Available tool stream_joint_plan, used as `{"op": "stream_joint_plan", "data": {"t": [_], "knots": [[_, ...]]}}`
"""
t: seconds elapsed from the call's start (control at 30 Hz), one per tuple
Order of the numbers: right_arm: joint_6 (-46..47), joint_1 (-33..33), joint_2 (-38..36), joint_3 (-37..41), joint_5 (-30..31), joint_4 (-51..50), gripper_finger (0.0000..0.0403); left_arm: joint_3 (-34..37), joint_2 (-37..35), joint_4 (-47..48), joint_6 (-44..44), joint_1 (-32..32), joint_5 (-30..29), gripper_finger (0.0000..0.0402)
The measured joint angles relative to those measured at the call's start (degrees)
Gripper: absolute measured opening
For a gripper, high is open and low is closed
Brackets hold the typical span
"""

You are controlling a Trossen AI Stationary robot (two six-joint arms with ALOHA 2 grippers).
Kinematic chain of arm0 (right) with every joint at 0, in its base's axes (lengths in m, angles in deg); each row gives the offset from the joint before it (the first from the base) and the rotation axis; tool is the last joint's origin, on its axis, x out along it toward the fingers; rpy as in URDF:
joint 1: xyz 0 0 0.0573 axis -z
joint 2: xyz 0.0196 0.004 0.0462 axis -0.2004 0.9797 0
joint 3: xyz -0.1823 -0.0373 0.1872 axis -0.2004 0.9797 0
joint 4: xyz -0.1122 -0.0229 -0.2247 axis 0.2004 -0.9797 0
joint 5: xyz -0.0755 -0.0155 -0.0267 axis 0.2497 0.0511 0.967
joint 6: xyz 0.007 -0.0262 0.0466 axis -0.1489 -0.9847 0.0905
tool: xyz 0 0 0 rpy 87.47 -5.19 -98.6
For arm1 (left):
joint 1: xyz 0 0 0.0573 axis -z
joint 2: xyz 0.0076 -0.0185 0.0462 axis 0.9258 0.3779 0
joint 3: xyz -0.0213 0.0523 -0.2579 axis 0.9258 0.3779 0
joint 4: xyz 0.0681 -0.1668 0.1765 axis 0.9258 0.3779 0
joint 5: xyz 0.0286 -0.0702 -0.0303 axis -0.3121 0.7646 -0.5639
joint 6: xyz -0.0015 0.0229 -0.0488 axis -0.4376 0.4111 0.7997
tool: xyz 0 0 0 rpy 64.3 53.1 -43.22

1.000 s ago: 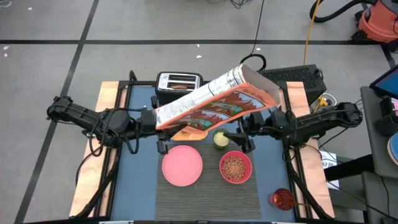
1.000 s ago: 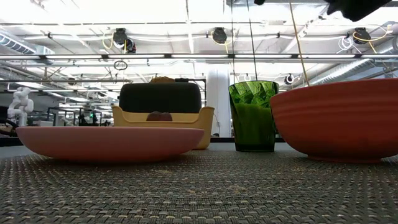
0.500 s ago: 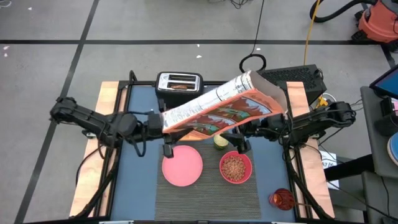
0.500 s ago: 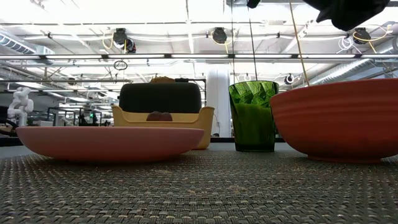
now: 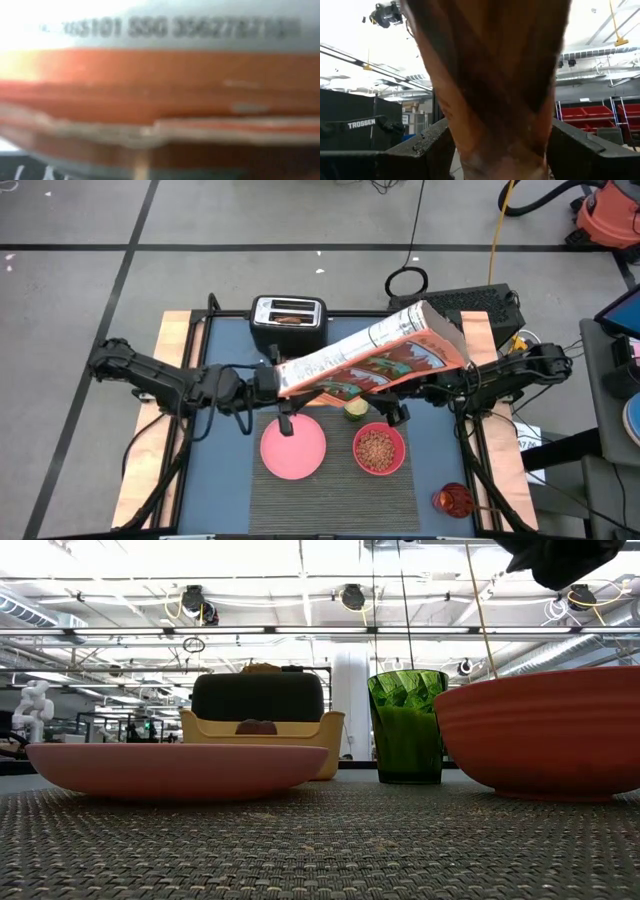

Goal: Arrange a breakfast setting
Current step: Pour the cereal from the orange cereal box into the pink bowl

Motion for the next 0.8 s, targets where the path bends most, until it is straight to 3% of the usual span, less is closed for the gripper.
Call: {"op": "stream_joint_plan", "data": {"t": [0.17,0.53,0.8], "knots": [[0.18,0.01,0.0,0.02,0.05,0.18,0.0237,0.0,0.34,0.21,0.35,-0.19,0.09,0.0186],[0.15,0.02,0.0,0.02,0.15,0.09,0.0141,0.0,0.31,0.63,1.13,-0.2,0.25,0.0186],[0.22,0.04,0.0,0.02,0.24,0.07,0.0129,0.0,0.31,0.75,2.35,-0.22,0.06,0.0186]]}}
